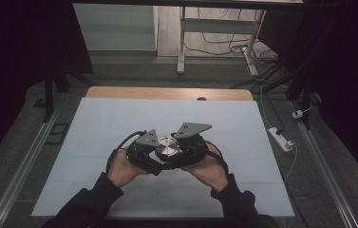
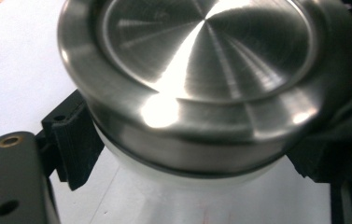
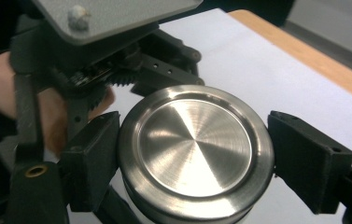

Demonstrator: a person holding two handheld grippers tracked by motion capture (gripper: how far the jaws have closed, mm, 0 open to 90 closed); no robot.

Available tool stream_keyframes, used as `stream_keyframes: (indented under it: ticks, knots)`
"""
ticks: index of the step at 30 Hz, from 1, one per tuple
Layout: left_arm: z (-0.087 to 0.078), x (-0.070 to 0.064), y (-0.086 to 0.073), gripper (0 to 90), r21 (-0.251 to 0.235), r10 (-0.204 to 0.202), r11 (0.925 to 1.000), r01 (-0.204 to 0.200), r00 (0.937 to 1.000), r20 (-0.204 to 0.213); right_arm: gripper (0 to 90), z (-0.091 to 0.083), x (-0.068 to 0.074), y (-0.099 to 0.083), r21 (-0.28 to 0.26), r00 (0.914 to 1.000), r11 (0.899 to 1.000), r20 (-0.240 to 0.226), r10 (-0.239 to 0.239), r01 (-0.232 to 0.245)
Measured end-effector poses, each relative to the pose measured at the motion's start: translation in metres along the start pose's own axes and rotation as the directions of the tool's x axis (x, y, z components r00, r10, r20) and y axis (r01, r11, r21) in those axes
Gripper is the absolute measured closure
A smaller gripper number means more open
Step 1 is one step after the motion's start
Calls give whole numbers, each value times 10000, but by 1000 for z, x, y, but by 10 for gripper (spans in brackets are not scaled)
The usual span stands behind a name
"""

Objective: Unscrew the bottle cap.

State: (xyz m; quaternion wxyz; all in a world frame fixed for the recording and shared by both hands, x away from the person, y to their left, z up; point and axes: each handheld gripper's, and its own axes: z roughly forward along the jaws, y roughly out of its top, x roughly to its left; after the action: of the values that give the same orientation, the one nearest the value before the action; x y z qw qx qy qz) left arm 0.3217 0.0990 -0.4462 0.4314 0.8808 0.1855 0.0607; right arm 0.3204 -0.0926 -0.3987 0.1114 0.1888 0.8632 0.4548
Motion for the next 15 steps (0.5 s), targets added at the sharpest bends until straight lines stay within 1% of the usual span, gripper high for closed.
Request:
stream_keyframes:
  ticks: [1,3,4,5,6,7,8,9,10,11,12,13,14,15]
  knots:
    - [-1,0,0,155,-42,66,10000,-65,9998,176,194,-1,-2,0,-25,9998,10000,-197,-14,13]
    - [-1,0,0,156,-50,257,9997,-254,9981,562,195,-4,-5,-1,-75,9968,9998,-777,-203,198]
    - [-2,-1,0,156,-78,345,9994,-340,9965,762,195,-5,-8,-2,-80,9936,9997,-1102,-255,248]
    - [-2,-1,0,156,-82,517,9987,-512,9939,974,195,-7,-10,-3,-149,9886,9991,-1444,-417,400]
    - [-3,-2,1,156,-79,723,9974,-719,9900,1209,195,-8,-12,-4,-251,9812,9977,-1812,-657,622]
    - [-3,-3,1,155,-62,984,9951,-985,9842,1470,195,-10,-14,-4,-298,9714,9959,-2198,-901,857]
    - [-3,-4,1,155,-146,1209,9926,-1202,9770,1759,195,-11,-15,-5,-354,9580,9935,-2634,-1137,1082]
    - [-3,-4,1,155,-146,1209,9926,-1202,9770,1759,195,-11,-15,-5,-354,9580,9935,-2634,-1137,1082]
    - [-3,-6,1,156,-262,1316,9913,-1290,9697,2058,194,-14,-19,-8,-727,9244,9867,-3455,-1619,1457]
    - [-3,-7,2,155,-403,1333,9910,-1275,9657,2226,192,-15,-20,-9,-830,9147,9863,-3697,-1632,1425]
    - [-3,-8,2,156,-422,1264,9919,-1202,9689,2126,187,-16,-21,-9,-907,9108,9864,-3799,-1617,1373]
    - [-3,-8,3,155,-410,1165,9930,-1106,9742,1934,153,-17,-22,-9,-931,9156,9888,-3756,-1433,1166]
    - [-4,-7,3,155,-380,1020,9946,-969,9805,1681,99,-18,-23,-9,-912,9225,9921,-3689,-1139,860]
    - [-5,-7,3,156,-367,822,9963,-779,9872,1368,74,-19,-24,-7,-856,9295,9946,-3587,-859,589]
